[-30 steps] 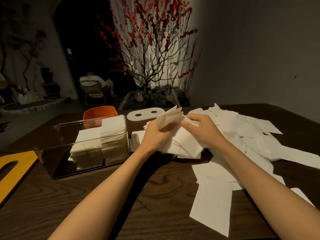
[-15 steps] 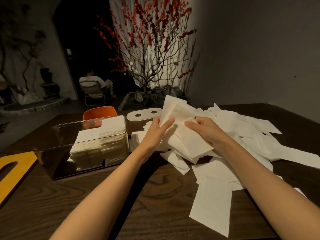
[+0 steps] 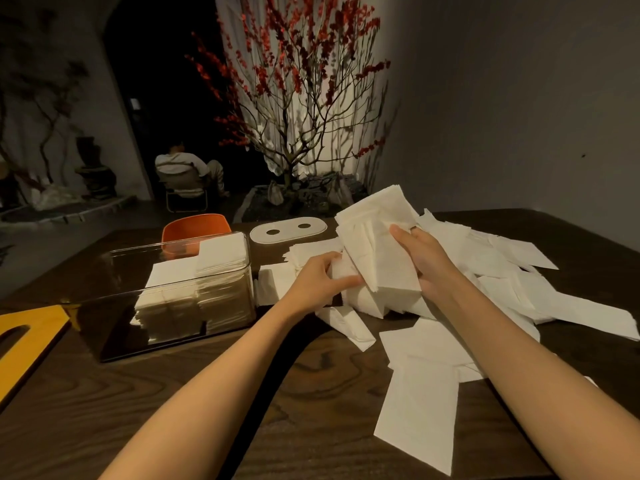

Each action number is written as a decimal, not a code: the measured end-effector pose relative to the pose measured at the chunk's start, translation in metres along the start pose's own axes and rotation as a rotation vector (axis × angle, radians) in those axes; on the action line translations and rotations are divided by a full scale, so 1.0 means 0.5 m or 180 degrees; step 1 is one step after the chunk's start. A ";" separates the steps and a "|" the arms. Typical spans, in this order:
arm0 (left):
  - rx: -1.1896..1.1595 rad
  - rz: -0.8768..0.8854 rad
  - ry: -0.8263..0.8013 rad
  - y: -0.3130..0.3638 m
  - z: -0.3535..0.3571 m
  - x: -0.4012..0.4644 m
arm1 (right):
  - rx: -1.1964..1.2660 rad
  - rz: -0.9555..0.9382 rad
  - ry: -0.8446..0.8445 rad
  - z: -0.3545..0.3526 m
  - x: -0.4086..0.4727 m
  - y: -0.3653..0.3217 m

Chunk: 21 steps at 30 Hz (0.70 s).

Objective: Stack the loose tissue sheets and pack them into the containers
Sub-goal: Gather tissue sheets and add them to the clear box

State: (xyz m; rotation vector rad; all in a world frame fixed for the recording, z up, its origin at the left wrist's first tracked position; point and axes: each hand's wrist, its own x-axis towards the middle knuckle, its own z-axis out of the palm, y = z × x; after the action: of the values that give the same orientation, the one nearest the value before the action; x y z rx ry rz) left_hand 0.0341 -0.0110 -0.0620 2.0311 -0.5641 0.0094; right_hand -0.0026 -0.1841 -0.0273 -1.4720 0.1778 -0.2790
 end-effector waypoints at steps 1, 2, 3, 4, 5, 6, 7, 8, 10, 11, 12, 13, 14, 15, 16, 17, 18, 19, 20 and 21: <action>-0.0110 -0.0031 0.0058 0.001 -0.004 0.000 | 0.0130 0.0023 0.0006 0.000 0.001 0.001; -0.0238 -0.0073 0.0112 0.003 -0.008 0.000 | 0.0255 0.0044 0.0014 0.001 0.003 0.001; -0.0338 -0.0114 0.0155 0.004 -0.013 0.001 | 0.0358 0.0060 0.0026 0.001 0.004 0.001; -0.0384 -0.0124 0.0192 0.006 -0.017 0.002 | 0.0435 0.0055 0.0047 0.002 0.006 0.002; -0.0384 -0.0123 0.0239 0.007 -0.021 0.002 | 0.0480 0.0040 0.0072 0.002 0.007 0.003; -0.0385 -0.0109 0.0293 0.007 -0.024 0.004 | 0.0515 0.0025 0.0083 0.003 0.009 0.004; -0.0391 -0.0088 0.0354 0.009 -0.028 0.004 | 0.0560 0.0021 0.0100 0.004 0.010 0.006; -0.0399 -0.0058 0.0410 0.013 -0.030 0.005 | 0.0623 0.0031 0.0118 0.005 0.013 0.007; -0.0436 0.0001 0.0554 0.019 -0.037 0.006 | 0.0721 0.0041 0.0186 0.004 0.018 0.009; -0.0414 0.0043 0.0657 0.021 -0.041 0.007 | 0.0719 0.0021 0.0256 0.003 0.021 0.008; -0.0375 0.0076 0.0787 0.021 -0.046 0.009 | 0.0699 0.0002 0.0333 0.001 0.024 0.008; -0.0358 0.0078 0.0936 0.018 -0.051 0.013 | 0.0677 -0.0006 0.0406 -0.003 0.027 0.007; -0.0374 0.0023 0.1088 0.013 -0.055 0.017 | 0.0669 0.0006 0.0468 -0.007 0.029 0.007; -0.0397 -0.0096 0.1256 0.006 -0.059 0.022 | 0.0671 0.0038 0.0512 -0.010 0.031 0.008; -0.0422 -0.0268 0.1415 -0.005 -0.061 0.028 | 0.0683 0.0075 0.0535 -0.014 0.034 0.008; -0.0432 -0.0457 0.1537 -0.016 -0.063 0.034 | 0.0694 0.0107 0.0545 -0.017 0.036 0.009; -0.0411 -0.0590 0.1622 -0.027 -0.064 0.037 | 0.0693 0.0129 0.0539 -0.018 0.036 0.009; -0.0358 -0.0645 0.1679 -0.036 -0.064 0.041 | 0.0690 0.0155 0.0535 -0.019 0.036 0.008; -0.0243 -0.0662 0.1695 -0.041 -0.062 0.043 | 0.0702 0.0187 0.0526 -0.020 0.037 0.007; -0.0027 -0.0682 0.1673 -0.045 -0.060 0.044 | 0.0731 0.0231 0.0499 -0.020 0.037 0.005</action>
State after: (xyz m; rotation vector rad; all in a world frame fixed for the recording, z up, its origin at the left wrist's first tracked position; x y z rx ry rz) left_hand 0.0693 0.0142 -0.0602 1.9638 -0.0157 0.3989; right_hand 0.0124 -0.1986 -0.0299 -1.2139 0.3149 -0.3446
